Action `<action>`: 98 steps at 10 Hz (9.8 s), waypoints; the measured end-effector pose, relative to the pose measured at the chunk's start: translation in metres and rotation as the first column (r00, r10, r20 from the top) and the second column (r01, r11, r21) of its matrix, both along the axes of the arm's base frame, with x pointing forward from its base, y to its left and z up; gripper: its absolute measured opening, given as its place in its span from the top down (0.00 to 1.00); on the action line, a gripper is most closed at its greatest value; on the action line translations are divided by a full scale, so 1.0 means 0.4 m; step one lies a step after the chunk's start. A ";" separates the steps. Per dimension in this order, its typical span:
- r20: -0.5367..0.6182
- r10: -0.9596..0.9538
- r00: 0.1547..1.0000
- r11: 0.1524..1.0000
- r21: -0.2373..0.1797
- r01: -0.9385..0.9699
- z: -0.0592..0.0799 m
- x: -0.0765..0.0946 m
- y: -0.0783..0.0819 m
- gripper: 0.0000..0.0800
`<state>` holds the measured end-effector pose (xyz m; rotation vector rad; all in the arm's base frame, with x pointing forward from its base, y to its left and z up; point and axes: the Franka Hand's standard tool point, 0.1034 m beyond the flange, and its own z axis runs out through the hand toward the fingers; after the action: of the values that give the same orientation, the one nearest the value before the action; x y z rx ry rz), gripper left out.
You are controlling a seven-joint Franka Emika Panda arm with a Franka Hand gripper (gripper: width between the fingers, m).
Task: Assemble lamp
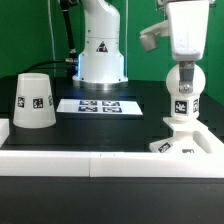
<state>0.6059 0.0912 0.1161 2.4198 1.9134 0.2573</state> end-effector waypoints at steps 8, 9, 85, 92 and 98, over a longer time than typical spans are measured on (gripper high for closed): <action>-0.010 -0.177 0.984 0.984 0.028 0.177 -0.001 0.002 -0.006 0.28; -0.026 -0.315 0.949 0.948 0.050 0.316 -0.001 0.001 -0.002 0.28; -0.078 -0.287 0.955 0.957 -0.077 0.281 -0.021 0.029 0.000 0.28; -0.076 -0.715 0.695 0.698 -0.020 0.716 -0.021 0.035 0.016 0.28; -0.112 -0.979 0.168 0.168 0.010 0.986 -0.021 0.029 0.015 0.28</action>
Offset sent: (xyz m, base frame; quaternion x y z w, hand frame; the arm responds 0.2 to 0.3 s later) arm 0.0000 0.0000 0.0000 0.0000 0.0000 0.0000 1.0000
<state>0.6176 0.0972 0.1076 3.1065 -0.1053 0.1312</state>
